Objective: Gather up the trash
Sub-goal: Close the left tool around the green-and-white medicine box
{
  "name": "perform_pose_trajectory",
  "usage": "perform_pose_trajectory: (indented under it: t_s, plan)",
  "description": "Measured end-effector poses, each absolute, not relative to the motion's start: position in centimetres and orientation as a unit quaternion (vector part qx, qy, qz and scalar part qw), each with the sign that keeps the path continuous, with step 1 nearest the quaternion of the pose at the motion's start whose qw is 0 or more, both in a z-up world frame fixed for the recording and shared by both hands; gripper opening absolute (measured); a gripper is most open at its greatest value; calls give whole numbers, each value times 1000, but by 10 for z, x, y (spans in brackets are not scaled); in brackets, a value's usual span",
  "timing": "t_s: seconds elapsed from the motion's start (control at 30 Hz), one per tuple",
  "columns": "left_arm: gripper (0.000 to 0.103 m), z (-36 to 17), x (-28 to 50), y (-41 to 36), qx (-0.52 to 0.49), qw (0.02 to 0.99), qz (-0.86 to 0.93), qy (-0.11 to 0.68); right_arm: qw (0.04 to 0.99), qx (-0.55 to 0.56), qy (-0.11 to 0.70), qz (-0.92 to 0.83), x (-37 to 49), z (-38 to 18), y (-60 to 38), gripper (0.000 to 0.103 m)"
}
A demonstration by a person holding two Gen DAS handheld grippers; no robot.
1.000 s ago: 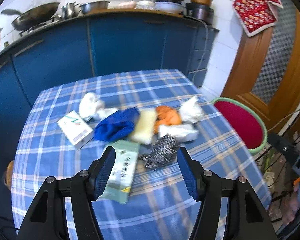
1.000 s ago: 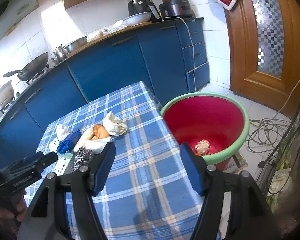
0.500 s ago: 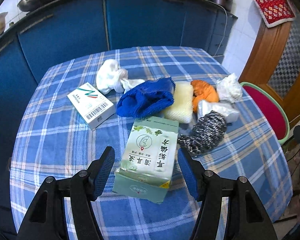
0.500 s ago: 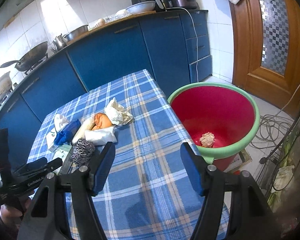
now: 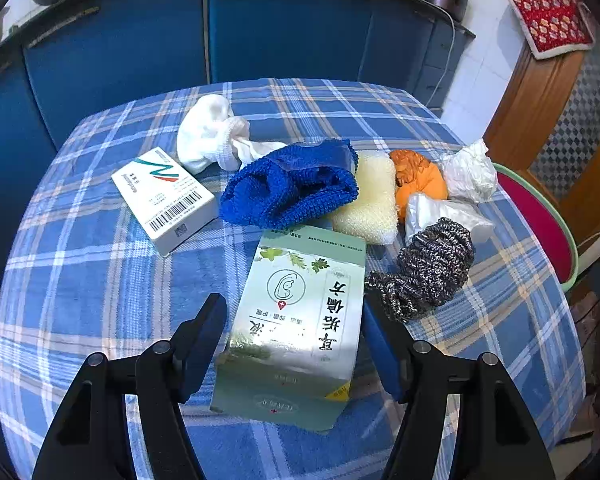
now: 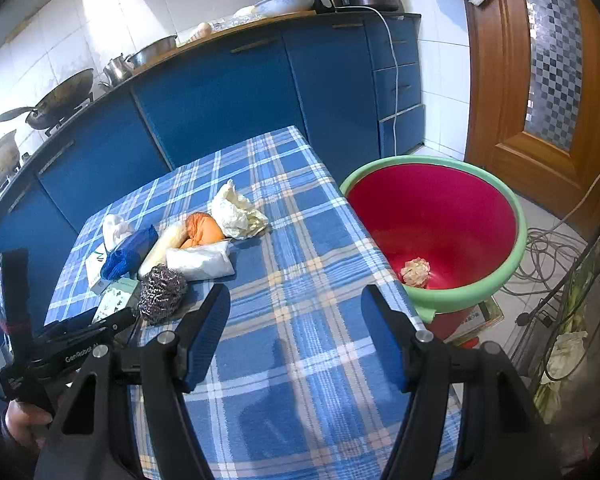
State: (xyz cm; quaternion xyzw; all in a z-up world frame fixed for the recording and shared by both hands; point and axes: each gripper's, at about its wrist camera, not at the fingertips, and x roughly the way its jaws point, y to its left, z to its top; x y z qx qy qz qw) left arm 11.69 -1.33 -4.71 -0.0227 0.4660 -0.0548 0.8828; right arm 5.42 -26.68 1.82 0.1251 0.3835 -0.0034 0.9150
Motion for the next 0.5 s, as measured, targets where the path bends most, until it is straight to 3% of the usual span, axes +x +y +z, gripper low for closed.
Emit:
perform_pose_trajectory:
  t_s: [0.5]
  plan:
    - [62,-39,102,-11,-35,891,-74,447,914,119,388,6,56,16,-255,69]
